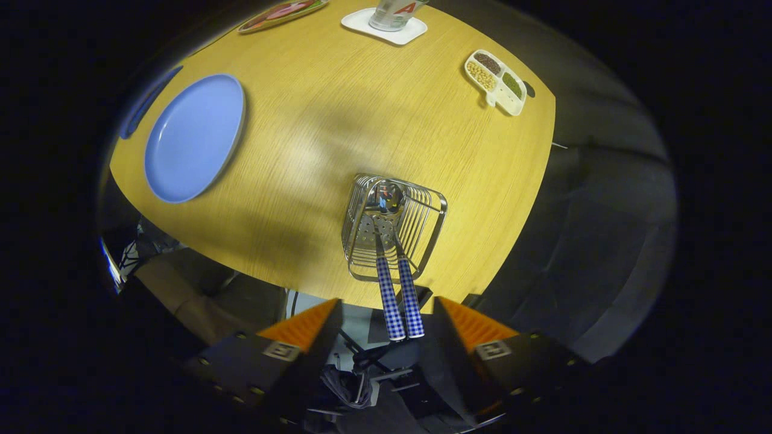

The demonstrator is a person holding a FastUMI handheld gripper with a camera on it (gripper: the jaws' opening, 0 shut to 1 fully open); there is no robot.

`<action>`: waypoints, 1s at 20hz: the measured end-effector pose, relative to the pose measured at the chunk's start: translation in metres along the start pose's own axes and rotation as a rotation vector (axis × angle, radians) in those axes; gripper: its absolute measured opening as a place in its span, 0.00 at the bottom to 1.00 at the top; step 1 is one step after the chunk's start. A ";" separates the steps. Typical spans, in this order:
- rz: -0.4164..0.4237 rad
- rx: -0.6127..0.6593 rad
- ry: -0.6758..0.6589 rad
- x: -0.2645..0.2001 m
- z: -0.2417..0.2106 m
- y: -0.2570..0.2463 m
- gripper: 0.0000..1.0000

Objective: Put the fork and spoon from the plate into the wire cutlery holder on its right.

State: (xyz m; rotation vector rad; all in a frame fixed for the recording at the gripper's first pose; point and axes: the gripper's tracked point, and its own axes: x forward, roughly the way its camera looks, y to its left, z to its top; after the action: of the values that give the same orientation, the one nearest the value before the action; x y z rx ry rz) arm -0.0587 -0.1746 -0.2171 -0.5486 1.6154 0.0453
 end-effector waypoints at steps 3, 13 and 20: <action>0.005 0.043 -0.069 0.000 -0.001 0.006 0.97; 0.077 0.218 -0.659 -0.068 0.077 0.066 0.97; 0.103 0.223 -0.923 -0.117 0.104 0.115 0.97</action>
State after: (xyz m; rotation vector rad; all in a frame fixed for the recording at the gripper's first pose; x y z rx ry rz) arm -0.0028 0.0005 -0.1533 -0.2054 0.7294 0.1672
